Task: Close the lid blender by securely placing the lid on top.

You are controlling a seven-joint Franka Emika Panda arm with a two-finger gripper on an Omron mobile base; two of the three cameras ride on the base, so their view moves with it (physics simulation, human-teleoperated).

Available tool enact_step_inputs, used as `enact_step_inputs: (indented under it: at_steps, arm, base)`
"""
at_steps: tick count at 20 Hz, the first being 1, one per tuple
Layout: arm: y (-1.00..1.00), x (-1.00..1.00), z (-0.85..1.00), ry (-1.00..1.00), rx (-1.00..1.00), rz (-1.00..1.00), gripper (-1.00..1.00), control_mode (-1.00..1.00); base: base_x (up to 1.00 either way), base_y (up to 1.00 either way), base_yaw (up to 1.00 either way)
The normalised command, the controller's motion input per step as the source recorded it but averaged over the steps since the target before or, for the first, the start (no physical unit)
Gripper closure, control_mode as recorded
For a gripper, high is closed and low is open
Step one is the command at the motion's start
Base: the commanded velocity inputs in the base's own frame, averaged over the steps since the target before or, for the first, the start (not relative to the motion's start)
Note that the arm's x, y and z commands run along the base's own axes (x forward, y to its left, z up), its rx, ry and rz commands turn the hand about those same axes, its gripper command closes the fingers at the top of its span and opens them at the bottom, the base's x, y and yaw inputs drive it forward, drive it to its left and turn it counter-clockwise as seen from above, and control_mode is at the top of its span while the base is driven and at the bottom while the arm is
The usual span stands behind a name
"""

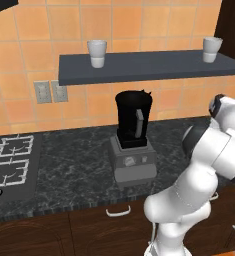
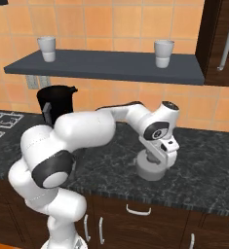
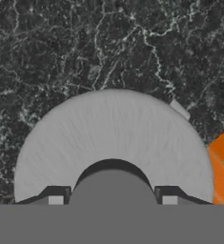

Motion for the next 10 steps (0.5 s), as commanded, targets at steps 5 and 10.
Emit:
enact_step_inputs:
  at_steps: [5, 10]
  arm:
    - [0.66, 0.00, 1.00, -0.10, -0.03, 0.00, 1.00, -1.00]
    - [0.93, 0.00, 1.00, -0.10, -0.13, 0.00, 1.00, -1.00]
  base:
    - [0.00, 0.00, 0.00]
    - [0.00, 0.00, 0.00]
